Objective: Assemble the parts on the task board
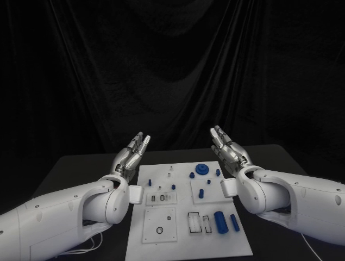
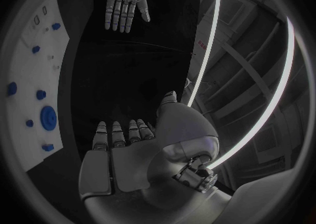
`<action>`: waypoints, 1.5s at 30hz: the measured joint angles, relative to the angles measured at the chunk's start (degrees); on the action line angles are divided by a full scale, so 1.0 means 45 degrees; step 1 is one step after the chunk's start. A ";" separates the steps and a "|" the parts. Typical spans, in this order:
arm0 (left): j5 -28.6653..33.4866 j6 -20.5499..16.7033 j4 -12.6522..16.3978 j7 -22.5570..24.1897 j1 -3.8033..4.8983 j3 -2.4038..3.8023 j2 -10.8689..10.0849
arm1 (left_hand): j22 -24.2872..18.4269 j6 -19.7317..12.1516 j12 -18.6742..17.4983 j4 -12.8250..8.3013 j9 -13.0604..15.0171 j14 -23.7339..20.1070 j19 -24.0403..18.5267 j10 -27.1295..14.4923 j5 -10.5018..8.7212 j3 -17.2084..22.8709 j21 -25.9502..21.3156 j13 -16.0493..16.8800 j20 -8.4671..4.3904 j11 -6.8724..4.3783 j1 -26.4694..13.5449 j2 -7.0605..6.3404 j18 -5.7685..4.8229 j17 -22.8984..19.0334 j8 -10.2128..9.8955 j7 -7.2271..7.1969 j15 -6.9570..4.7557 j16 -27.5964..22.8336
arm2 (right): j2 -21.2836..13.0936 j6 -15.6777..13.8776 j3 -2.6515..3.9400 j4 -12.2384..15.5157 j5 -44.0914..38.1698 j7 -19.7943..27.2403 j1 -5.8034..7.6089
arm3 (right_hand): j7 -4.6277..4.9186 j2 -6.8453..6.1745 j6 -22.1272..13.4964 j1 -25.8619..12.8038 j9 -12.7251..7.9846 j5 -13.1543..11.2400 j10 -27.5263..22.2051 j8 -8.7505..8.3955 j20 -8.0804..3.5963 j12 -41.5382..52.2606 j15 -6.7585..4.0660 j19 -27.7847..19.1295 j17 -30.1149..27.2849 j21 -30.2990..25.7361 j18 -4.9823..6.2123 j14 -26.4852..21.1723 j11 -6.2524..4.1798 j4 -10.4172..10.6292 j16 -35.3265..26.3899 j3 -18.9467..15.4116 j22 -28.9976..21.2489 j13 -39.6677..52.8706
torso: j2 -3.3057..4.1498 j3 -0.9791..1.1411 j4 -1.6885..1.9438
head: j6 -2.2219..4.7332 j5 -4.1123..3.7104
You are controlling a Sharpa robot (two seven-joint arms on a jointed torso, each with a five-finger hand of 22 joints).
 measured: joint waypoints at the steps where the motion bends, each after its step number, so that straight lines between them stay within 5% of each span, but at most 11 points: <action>1: 0.0082 0.0364 -0.0046 0.0082 0.0072 -0.0083 0.0019 | 0.0000 0.0000 0.0000 0.0075 0.0013 0.0000 0.0013 -0.0021 0.0066 -0.0036 0.0000 0.0001 0.0210 0.0196 0.0330 0.0101 0.0000 0.0000 0.0042 0.0000 0.0000 0.0000 | -0.0010 0.0471 -0.0154 -0.0044 0.0122 -0.0085 0.0159 | 0.0000 0.0030 0.0000 0.0239 -0.0001 0.0031 0.0000 0.0000 0.0052 0.0000 0.0000 -0.0002 0.0000 0.0000 -0.0007 0.0000 0.0000 0.0041 0.0000 -0.0040 0.0000 0.0000 | 0.0000 0.0000 0.0000 | 0.0000 0.0000; 4: 0.0307 0.1309 -0.0166 0.0297 0.0257 -0.0306 0.0064 | 0.0000 0.0050 0.0000 0.0154 0.0020 0.0009 0.0011 -0.0014 0.0086 0.0015 0.0000 0.0001 0.0626 0.0559 0.0493 0.0165 -0.0001 0.0000 0.0050 -0.0050 0.0118 0.0000 | -0.0023 0.1413 -0.0469 -0.0133 0.0377 -0.0257 0.0461 | 0.0170 0.0005 0.0003 0.0442 -0.0005 0.0081 0.0031 0.0000 0.0080 0.0000 0.0000 0.0019 0.0000 0.0000 -0.0007 0.0000 0.0157 0.0054 0.0000 -0.0054 0.0000 0.0000 | 0.0000 0.0001 0.0000 | 0.0000 0.0000; 6: 0.0508 0.2149 -0.0268 0.0493 0.0408 -0.0490 0.0097 | 0.0001 0.0134 0.0000 0.0175 0.0043 0.0017 0.0003 -0.0011 0.0086 0.0037 0.0000 0.0002 0.1599 0.0906 0.0486 0.0172 -0.0003 0.0001 0.0050 -0.0118 0.0964 0.0000 | -0.0038 0.2248 -0.0710 -0.0204 0.0603 -0.0426 0.0702 | 0.0397 -0.0084 0.0015 0.0527 -0.0007 0.0228 0.0029 0.0000 0.0256 0.0000 0.0000 0.0024 0.0000 0.0000 -0.0007 0.0000 0.0548 0.0054 0.0000 -0.0054 0.0000 0.0000 | 0.0000 0.0001 0.0000 | 0.0000 0.0000; 9: 0.0811 0.3400 -0.0422 0.0809 0.0638 -0.0784 0.0153 | 0.0001 0.0298 0.0000 0.0164 0.0074 0.0020 0.0002 -0.0029 0.0182 0.0167 0.0000 0.0003 0.2338 0.1150 0.0417 0.0234 0.0129 0.0002 0.0106 0.0022 0.1536 0.0000 | -0.0058 0.3414 -0.1029 -0.0294 0.0920 -0.0663 0.1020 | 0.0397 -0.0209 0.0015 0.0652 -0.0007 0.0276 0.0015 0.0000 0.0622 0.0000 0.0000 0.0011 0.0000 0.0000 -0.0009 -0.0001 0.0987 0.0053 0.0000 -0.0044 0.0000 0.0000 | 0.0000 0.0001 0.0000 | 0.0000 0.0000; 13: 0.1205 0.5006 -0.0599 0.1143 0.0908 -0.1080 0.0215 | 0.0001 0.0349 0.0000 0.0173 0.0075 0.0023 -0.0007 -0.0029 0.0183 0.0182 0.0000 0.0004 0.2539 0.1151 0.0367 0.0185 0.0197 -0.0001 0.0106 0.0073 0.1578 0.0000 | -0.0073 0.4725 -0.1298 -0.0383 0.1281 -0.0936 0.1312 | 0.0473 -0.0249 0.0091 0.0829 -0.0004 0.0419 0.0018 0.0000 0.1141 0.0000 0.0023 0.0012 0.0000 0.0000 -0.0009 0.0004 0.1400 0.0052 0.0000 0.0133 0.0000 0.0000 | 0.0001 0.0001 0.0000 | 0.0000 -0.0001; 16: 0.1472 0.6101 -0.0705 0.1298 0.1062 -0.1266 0.0250 | 0.0002 0.0629 0.0000 0.0172 0.0117 0.0022 -0.0008 -0.0013 0.0350 0.0360 0.0000 0.0005 0.2629 0.1257 0.0367 0.0185 0.0195 -0.0006 0.0166 0.0353 0.1627 0.0000 | -0.0082 0.5496 -0.1428 -0.0418 0.1497 -0.1107 0.1444 | 0.1202 -0.0247 0.0623 0.1042 0.0142 0.0778 0.0014 0.0191 0.1667 0.0000 0.0590 0.0016 0.0000 0.0000 -0.0009 -0.0008 0.1637 -0.0016 0.0000 0.0267 0.0000 0.0000 | 0.0001 0.0001 0.0000 | 0.0000 -0.0001; 20: 0.1752 0.7224 -0.0794 0.1432 0.1190 -0.1409 0.0280 | 0.0089 0.1845 0.0014 -0.0298 0.0306 0.0240 0.0212 0.0348 0.2903 0.1285 0.0089 0.0121 0.2852 0.1145 0.1590 0.0147 0.0299 0.0046 0.0583 0.0816 0.2058 0.0123 | -0.0086 0.6154 -0.1474 -0.0440 0.1697 -0.1279 0.1504 | 0.2018 -0.0322 0.1495 0.2220 0.0374 0.2198 0.0060 0.0990 0.2248 0.0009 0.0824 0.0586 0.0000 0.0403 -0.0009 -0.0003 0.2127 -0.0160 0.0000 0.0550 0.0280 0.0020 | 0.0001 0.0001 0.0000 | 0.0000 -0.0001; 24: 0.1774 0.7967 -0.0896 0.1509 0.1235 -0.1451 0.0195 | 0.0352 0.2843 0.0776 -0.0679 0.0402 0.1639 0.0833 0.1335 0.4192 0.2025 0.0530 0.0460 0.3169 0.1732 0.2535 -0.0029 0.0312 0.0597 0.0850 0.0575 0.2364 0.1007 | -0.0194 0.6502 -0.1478 -0.0386 0.1767 -0.1381 0.1520 | 0.2566 -0.0355 0.2776 0.3955 0.0652 0.4188 0.0943 0.2162 0.2550 0.1759 0.1634 0.4999 0.0945 0.2829 -0.0012 0.1762 0.2794 -0.0926 0.1492 0.1038 0.1448 0.0540 | 0.0009 0.0000 0.0000 | -0.0022 -0.0013; 28: 0.0812 0.8206 -0.1840 0.1558 0.1237 -0.1460 -0.0880 | 0.0530 0.3159 0.1494 -0.0844 0.0410 0.2416 0.1583 0.1728 0.4742 0.2444 0.0956 0.0573 0.3372 0.2128 0.2867 -0.0266 0.0388 0.0802 0.0851 0.0643 0.2551 0.1584 | -0.1274 0.6855 -0.1497 -0.0282 0.1357 -0.1420 0.1721 | 0.2945 -0.0343 0.3604 0.5219 0.0764 0.5270 0.1510 0.2864 0.2740 0.3662 0.1979 0.6454 0.1479 0.3168 -0.0016 0.3353 0.3282 -0.1620 0.2728 0.1327 0.1472 0.0877 | 0.0176 -0.0063 -0.0078 | -0.0627 -0.0094; 36: -0.0712 0.8148 -0.1292 0.1599 0.1233 -0.1455 -0.1269 | 0.0521 0.3778 0.2221 -0.0877 0.0473 0.2505 0.1801 0.1950 0.4869 0.2820 0.1003 0.0622 0.3478 0.2351 0.3089 -0.0489 0.0391 0.0809 0.0972 0.1046 0.2643 0.1766 | -0.1874 0.6955 -0.1492 0.0059 0.0620 -0.1601 0.2840 | 0.3311 -0.0209 0.5416 0.6351 0.1018 0.6282 0.2667 0.4086 0.2618 0.7553 0.2151 0.8376 0.2044 0.3501 -0.0015 0.6257 0.3807 -0.2841 0.4796 0.1778 0.1348 0.1401 | 0.0323 -0.0115 -0.0168 | -0.1227 0.0066; 45: -0.1379 0.7752 -0.0810 0.1620 0.1234 -0.1467 -0.2313 | 0.0506 0.3957 0.2477 -0.0902 0.0485 0.2552 0.1813 0.2084 0.4943 0.2910 0.1003 0.0638 0.3491 0.2485 0.3140 -0.0540 0.0391 0.0785 0.0972 0.1137 0.2689 0.1819 | -0.2135 0.6608 -0.1476 0.0194 -0.1685 -0.2205 0.3827 | 0.3581 -0.0386 0.6935 0.7055 0.1239 0.5502 0.3891 0.4554 0.2233 0.8884 0.2009 1.0178 0.2461 0.4415 -0.0016 0.8063 0.4187 -0.3846 0.5877 0.2360 0.1666 0.1400 | 0.0613 -0.0189 0.0170 | -0.2004 -0.0272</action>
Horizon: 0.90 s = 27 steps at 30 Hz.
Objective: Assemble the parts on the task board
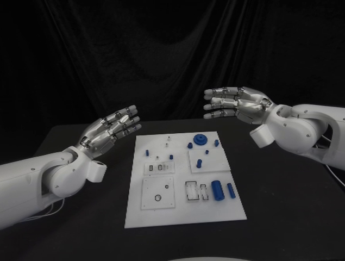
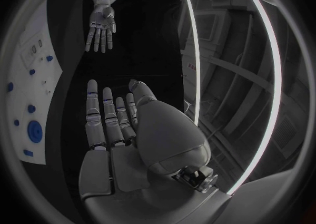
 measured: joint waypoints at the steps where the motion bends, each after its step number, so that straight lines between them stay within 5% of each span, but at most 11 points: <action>1: -0.0036 -0.0038 0.0038 0.0002 0.0001 0.0000 -0.0079 | 0.0001 0.0000 0.0046 -0.0002 0.0000 0.0000 0.0000 0.0000 0.0000 0.0033 0.0000 0.0000 0.0000 0.0000 0.0000 0.0000 -0.0001 0.0000 0.0000 0.0000 0.0000 0.0004 | 0.0023 -0.0097 0.0000 0.0001 -0.0464 -0.0076 0.0050 | 0.0040 -0.0049 0.0149 0.0049 0.0014 -0.0185 0.0197 0.0030 -0.0049 0.0092 0.0016 0.0311 0.0044 0.0232 0.0001 0.0321 0.0074 -0.0083 0.0147 0.0022 0.0117 -0.0008 | 0.0034 -0.0007 0.0031 | -0.0070 -0.0023; 4: -0.0126 -0.0152 0.0128 0.0008 0.0005 0.0002 -0.0271 | -0.0014 0.0000 0.0054 -0.0014 0.0000 0.0044 0.0000 0.0008 0.0075 0.0045 0.0000 0.0000 0.0000 0.0106 0.0000 0.0000 -0.0001 0.0000 0.0000 0.0000 0.0044 0.0004 | 0.0134 -0.0544 0.0000 0.0001 -0.2216 -0.0328 0.0163 | 0.0174 -0.0164 0.0735 0.0161 0.0053 -0.0526 0.0993 0.0032 -0.0246 0.0280 -0.0102 0.1281 0.0147 0.1137 0.0001 0.1593 0.0303 -0.0239 0.0627 0.0179 0.0612 -0.0080 | 0.0171 -0.0035 0.0126 | -0.0225 -0.0073; 6: -0.0174 -0.0206 0.0178 0.0012 0.0007 0.0003 -0.0350 | -0.0014 0.0000 0.0138 -0.0050 0.0000 0.0044 0.0000 0.0008 0.0076 0.0080 0.0000 0.0000 0.0000 0.0106 0.0000 0.0000 0.0000 0.0000 0.0000 0.0000 0.0044 0.0004 | 0.0209 -0.0955 0.0000 0.0003 -0.3701 -0.0499 0.0230 | 0.0189 -0.0303 0.1210 0.0217 0.0064 -0.0745 0.1686 0.0032 -0.0528 0.0288 -0.0409 0.1998 0.0207 0.2044 0.0001 0.2917 0.0353 -0.0307 0.1020 0.0305 0.1146 -0.0204 | 0.0299 -0.0063 0.0166 | -0.0265 -0.0087; 9: -0.0215 -0.0254 0.0235 0.0015 0.0009 0.0005 -0.0391 | -0.0029 0.0046 0.0138 -0.0068 0.0000 0.0044 0.0000 -0.0043 0.0076 0.0168 0.0000 -0.0001 0.0000 0.0157 0.0051 -0.0051 -0.0001 -0.0020 0.0000 0.0047 0.0044 0.0004 | 0.0264 -0.1480 0.0000 0.0023 -0.5510 -0.0709 0.0285 | 0.0125 -0.0507 0.1802 0.0012 0.0061 -0.1366 0.2706 -0.0035 -0.0938 0.0131 -0.0939 0.3138 0.0491 0.3366 0.0001 0.4753 0.0171 -0.0133 0.1841 0.0478 0.1939 -0.0385 | 0.0482 -0.0107 0.0204 | -0.0266 -0.0081; 11: -0.0243 -0.0275 0.0354 0.0016 0.0010 0.0005 -0.0463 | -0.0029 0.0046 0.0138 -0.0086 -0.0001 0.0044 0.0000 -0.0060 0.0124 0.0186 0.0000 -0.0001 0.0000 0.0175 0.0051 -0.0051 -0.0001 -0.0022 0.0000 0.0047 0.0044 0.0004 | 0.0332 -0.1981 0.0000 0.0048 -0.7249 -0.0941 0.0314 | 0.0021 -0.0684 0.2148 -0.0164 0.0015 -0.2047 0.3602 -0.0431 -0.1262 -0.0325 -0.1301 0.3837 0.0911 0.4411 -0.0001 0.5991 -0.0017 0.0161 0.2645 0.0693 0.2618 -0.0578 | 0.0671 -0.0146 0.0232 | -0.0223 -0.0050; 13: -0.0265 -0.0286 0.0492 0.0016 0.0010 0.0005 -0.0564 | -0.0034 0.0046 0.0138 -0.0086 -0.0001 0.0044 0.0000 -0.0060 0.0125 0.0186 0.0000 -0.0002 0.0000 0.0175 0.0051 -0.0051 -0.0001 -0.0026 0.0000 0.0047 0.0044 0.0004 | 0.0431 -0.2399 -0.0005 0.0065 -0.8773 -0.1193 0.0330 | -0.0171 -0.1064 0.2350 -0.0332 -0.0052 -0.2449 0.4551 -0.0911 -0.1510 -0.0923 -0.1587 0.4937 0.1775 0.6386 0.0000 0.7106 -0.0135 0.0612 0.4060 0.0861 0.4629 -0.0624 | 0.0814 -0.0175 0.0251 | -0.0216 -0.0037; 15: -0.0283 -0.0298 0.0666 0.0017 0.0010 0.0003 -0.0716 | -0.0042 0.0045 0.0138 -0.0096 -0.0001 0.0035 -0.0001 -0.0060 0.0125 0.0197 -0.0001 -0.0002 0.0000 0.0175 0.0051 -0.0051 -0.0002 -0.0034 0.0000 0.0047 0.0053 0.0004 | 0.0576 -0.2822 -0.0009 0.0093 -1.0574 -0.1559 0.0355 | -0.0331 -0.1557 0.2509 -0.0402 -0.0052 -0.2584 0.5275 -0.1556 -0.1595 -0.1861 -0.1643 0.5522 0.2866 0.8856 -0.0217 0.7176 -0.0133 0.1217 0.5419 0.1333 0.7617 -0.0617 | 0.0986 -0.0212 0.0273 | -0.0201 -0.0045; 19: -0.0304 -0.0312 0.0898 0.0018 0.0010 -0.0002 -0.0908 | -0.0042 0.0046 0.0138 -0.0121 -0.0002 -0.0004 -0.0001 -0.0107 0.0125 0.0221 -0.0001 -0.0002 0.0000 0.0220 0.0051 -0.0051 -0.0001 -0.0034 0.0000 0.0047 0.0092 0.0004 | 0.0862 -0.3364 -0.0007 0.0111 -1.3729 -0.2390 0.0395 | -0.0323 -0.2147 0.2786 -0.0421 0.0043 -0.2584 0.5775 -0.2113 -0.1626 -0.2570 -0.1710 0.6176 0.4961 1.1105 -0.0588 0.7739 -0.0211 0.1821 0.7183 0.1938 1.0649 -0.0567 | 0.1259 -0.0273 0.0331 | -0.0167 -0.0144; 27: -0.0326 -0.0322 0.1053 0.0021 0.0010 0.0003 -0.1097 | -0.0055 0.0045 0.0138 -0.0138 -0.0002 -0.0005 -0.0001 -0.0151 0.0196 0.0309 -0.0001 -0.0003 0.0000 0.0264 0.0099 -0.0099 -0.0001 -0.0051 0.0000 0.0047 0.0092 0.0004 | 0.1492 -0.3952 -0.0003 -0.0018 -1.8410 -0.3985 0.0397 | -0.0279 -0.2808 0.3009 -0.0706 0.0301 -0.2523 0.6004 -0.2460 -0.1617 -0.2932 -0.1752 0.6901 0.7673 1.2790 -0.0806 0.8760 -0.0248 0.2231 0.9074 0.2632 1.3144 -0.0507 | 0.1725 -0.0409 0.0543 | 0.0127 -0.0422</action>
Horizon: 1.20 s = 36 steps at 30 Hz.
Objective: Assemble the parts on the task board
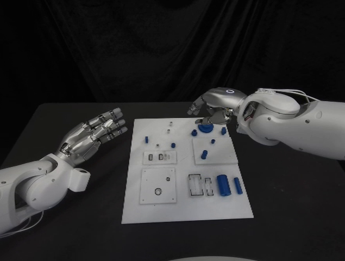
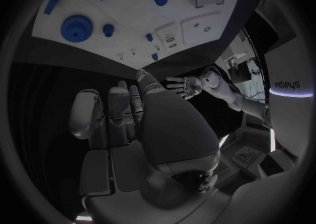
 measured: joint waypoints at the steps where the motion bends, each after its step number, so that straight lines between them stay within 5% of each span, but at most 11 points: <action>1: -0.0002 0.0000 0.0011 0.0001 0.0000 0.0000 -0.0019 | 0.0000 0.0000 0.0050 -0.0038 0.0000 0.0000 0.0000 0.0000 0.0000 0.0038 0.0000 -0.0005 0.0000 0.0000 0.0000 0.0000 -0.0001 0.0000 0.0000 0.0000 0.0000 0.0000 | 0.0063 -0.0056 0.0001 -0.0022 -0.0480 -0.0181 0.0000 | 0.0000 -0.0079 0.0000 -0.0079 0.0022 0.0000 0.0000 -0.0023 0.0002 -0.0065 -0.0005 0.0025 0.0162 0.0082 0.0001 0.0077 0.0000 0.0040 0.0109 0.0040 0.0129 0.0004 | 0.0065 -0.0020 0.0026 | 0.0061 -0.0012; 11: -0.0013 0.0009 0.0123 0.0005 0.0000 0.0000 -0.0092 | -0.0011 -0.0046 0.0050 -0.0085 -0.0001 -0.0046 0.0000 -0.0013 0.0051 0.0125 0.0000 -0.0013 0.0000 0.0012 0.0000 0.0000 0.0001 -0.0017 0.0000 0.0046 0.0046 0.0000 | 0.0449 -0.0056 0.0002 -0.0215 -0.2593 -0.1291 -0.0055 | 0.0000 -0.0224 0.0000 -0.0224 0.0116 -0.0149 -0.0143 -0.0181 -0.0001 -0.0331 0.0030 0.0092 0.0427 0.0201 0.0004 0.0113 0.0048 0.0029 0.0242 0.0145 0.0399 0.0007 | 0.0525 -0.0195 0.0156 | 0.0499 -0.0179; 15: -0.0015 0.0018 0.0133 0.0006 0.0000 0.0000 -0.0093 | -0.0014 -0.0046 0.0049 -0.0094 -0.0001 -0.0046 0.0000 -0.0047 0.0077 0.0165 0.0000 -0.0016 0.0000 0.0043 0.0000 0.0000 0.0000 -0.0021 0.0000 0.0046 0.0046 0.0000 | 0.0606 0.0076 0.0001 -0.0364 -0.2995 -0.1679 -0.0116 | -0.0282 -0.0359 0.0282 -0.0358 0.0230 -0.0149 -0.0143 -0.0181 -0.0001 -0.0331 0.0031 0.0092 0.0467 0.0254 0.0005 0.0113 0.0048 0.0035 0.0242 0.0211 0.0501 0.0105 | 0.0630 -0.0221 0.0187 | 0.0570 -0.0236; 25: -0.0020 0.0050 0.0256 0.0008 0.0000 0.0000 -0.0091 | -0.0022 -0.0046 0.0100 -0.0210 -0.0002 -0.0046 -0.0001 -0.0096 0.0099 0.0281 0.0000 -0.0024 0.0000 0.0087 0.0000 0.0000 0.0000 -0.0031 -0.0051 0.0046 0.0045 0.0000 | 0.0714 0.0531 0.0000 -0.0605 -0.3485 -0.2106 -0.0365 | -0.0298 -0.0666 0.0385 -0.1055 0.0373 -0.1037 -0.0110 -0.0320 -0.0001 -0.0331 -0.0015 0.0092 0.0466 0.0302 0.0006 0.0158 0.0016 0.0214 0.0241 0.0173 0.0625 0.0302 | 0.0680 -0.0242 0.0203 | 0.0598 -0.0214; 36: -0.0025 0.0097 0.0250 0.0010 0.0000 0.0000 -0.0079 | -0.0021 -0.0046 0.0099 -0.0245 -0.0002 -0.0046 -0.0001 -0.0097 0.0175 0.0315 0.0000 -0.0024 0.0000 0.0086 0.0051 -0.0051 0.0001 -0.0043 -0.0051 0.0045 0.0044 0.0000 | 0.0616 0.0804 0.0000 -0.0708 -0.3647 -0.2124 -0.0531 | -0.0252 -0.0738 0.0432 -0.1152 0.0594 0.0752 -0.0093 -0.0578 0.0000 -0.0331 -0.0015 0.0092 0.0513 0.0302 0.0008 0.0157 -0.0001 0.0160 0.0241 0.0546 0.0775 0.0550 | 0.0680 -0.0254 0.0208 | 0.0553 -0.0238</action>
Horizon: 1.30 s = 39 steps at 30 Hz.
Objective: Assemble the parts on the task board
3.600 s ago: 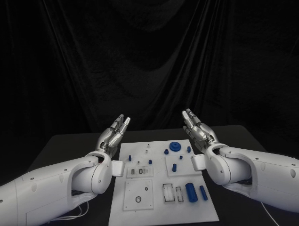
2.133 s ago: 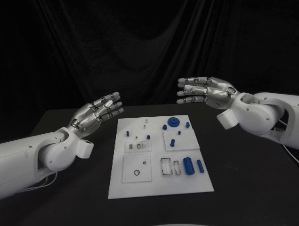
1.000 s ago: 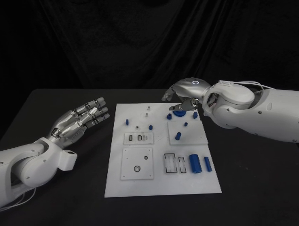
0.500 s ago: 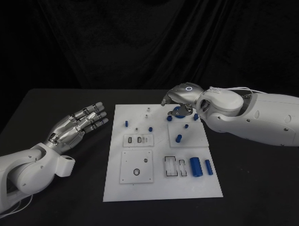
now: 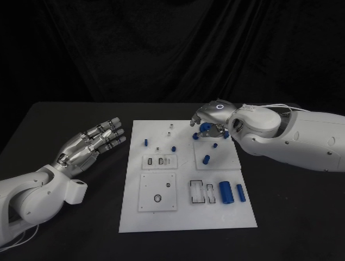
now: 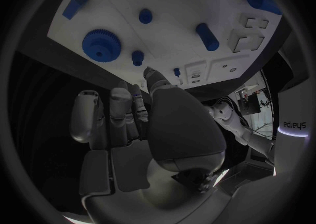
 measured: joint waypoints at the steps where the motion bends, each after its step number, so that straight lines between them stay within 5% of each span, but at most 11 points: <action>1: 0.0000 0.0005 -0.0006 0.0000 0.0000 0.0000 0.0002 | 0.0000 0.0000 0.0000 0.0000 0.0000 0.0000 0.0000 0.0000 0.0000 0.0000 0.0000 0.0000 0.0000 0.0000 0.0000 0.0000 0.0000 0.0000 0.0000 0.0000 0.0000 0.0000 | -0.0001 0.0015 0.0000 -0.0017 -0.0001 0.0005 -0.0011 | 0.0000 0.0000 0.0000 0.0000 0.0000 0.0095 0.0000 -0.0014 0.0000 -0.0004 0.0000 0.0000 -0.0002 0.0000 -0.0001 0.0000 0.0000 0.0027 0.0000 0.0038 0.0000 0.0002 | -0.0001 -0.0002 0.0001 | -0.0010 -0.0002; 8: -0.0003 0.0040 -0.0070 0.0001 0.0000 0.0000 0.0048 | 0.0001 0.0000 -0.0001 0.0000 0.0000 -0.0046 0.0000 0.0000 0.0000 0.0000 0.0000 -0.0013 0.0000 -0.0001 0.0000 0.0000 -0.0001 0.0001 0.0000 0.0000 0.0046 0.0000 | 0.0088 0.0093 0.0003 -0.0185 0.0071 0.0070 -0.0151 | -0.0022 0.0000 -0.0211 0.0000 0.0033 0.1080 0.0033 -0.0260 0.0000 -0.0197 0.0000 0.0000 -0.0041 0.0000 0.0000 0.0000 0.0033 -0.0217 -0.0072 0.0539 0.0028 0.0054 | -0.0007 -0.0012 0.0001 | -0.0090 -0.0016; 18: -0.0005 0.0099 -0.0122 0.0003 0.0000 0.0000 0.0051 | 0.0001 0.0007 0.0011 -0.0005 -0.0001 -0.0046 0.0000 -0.0048 0.0000 0.0074 -0.0050 -0.0013 0.0000 0.0044 0.0000 0.0000 -0.0001 0.0001 0.0000 0.0007 0.0045 0.0000 | 0.0410 0.0112 0.0003 -0.0667 0.0196 0.0270 -0.0433 | 0.0082 -0.0071 0.0078 0.0072 0.0170 0.1747 0.0169 -0.0259 0.0000 -0.0318 0.0000 0.0000 0.0022 -0.0001 0.0000 -0.0001 0.0061 -0.0349 -0.0071 0.1138 0.0143 0.0088 | -0.0015 -0.0031 -0.0002 | -0.0157 0.0055; 21: -0.0005 0.0120 -0.0145 0.0004 0.0000 -0.0002 0.0057 | 0.0001 0.0047 0.0050 -0.0037 -0.0001 -0.0046 0.0000 -0.0048 0.0000 0.0106 -0.0050 -0.0012 0.0000 0.0044 0.0000 0.0000 -0.0001 0.0001 0.0000 0.0046 0.0045 0.0000 | 0.0590 0.0096 -0.0001 -0.0937 0.0219 0.0363 -0.0508 | 0.0063 -0.0127 0.0239 0.0017 0.0252 0.1767 0.0314 -0.0260 0.0000 -0.0318 0.0000 0.0000 0.0101 -0.0001 -0.0207 -0.0001 0.0027 -0.0371 -0.0071 0.1324 0.0226 0.0115 | -0.0013 -0.0032 -0.0002 | -0.0161 0.0032; 30: -0.0006 0.0189 -0.0197 0.0005 0.0000 -0.0003 0.0121 | 0.0002 0.0047 0.0050 -0.0037 -0.0002 -0.0046 0.0000 -0.0048 -0.0001 0.0106 -0.0050 -0.0011 0.0000 0.0044 0.0000 0.0000 -0.0001 0.0002 0.0001 0.0046 0.0045 0.0000 | 0.0924 0.0053 0.0002 -0.1466 0.0257 0.0621 -0.0678 | 0.0074 -0.0306 0.0668 -0.0162 0.0572 0.1767 0.0803 -0.0030 -0.0003 -0.0318 -0.0046 0.0091 0.0244 0.0050 -0.0205 0.0045 -0.0022 -0.0355 -0.0071 0.1828 0.0423 0.0244 | -0.0004 -0.0032 0.0022 | -0.0181 -0.0042; 39: -0.0006 0.0266 -0.0294 0.0006 0.0000 -0.0005 0.0197 | 0.0002 0.0094 0.0049 -0.0089 -0.0002 -0.0045 0.0000 -0.0095 -0.0001 0.0158 -0.0050 -0.0011 0.0000 0.0086 0.0000 0.0000 -0.0001 -0.0008 0.0001 0.0093 0.0045 0.0000 | 0.1046 -0.0069 0.0003 -0.1670 0.0271 0.0839 -0.0753 | 0.0022 -0.0356 0.1161 -0.0212 0.1156 0.1712 0.1418 0.0336 -0.0069 -0.0210 -0.0117 0.0249 0.0549 0.0195 -0.0201 0.0204 -0.0132 -0.0406 0.0102 0.2195 0.0693 0.0475 | -0.0012 -0.0039 0.0009 | -0.0255 0.0115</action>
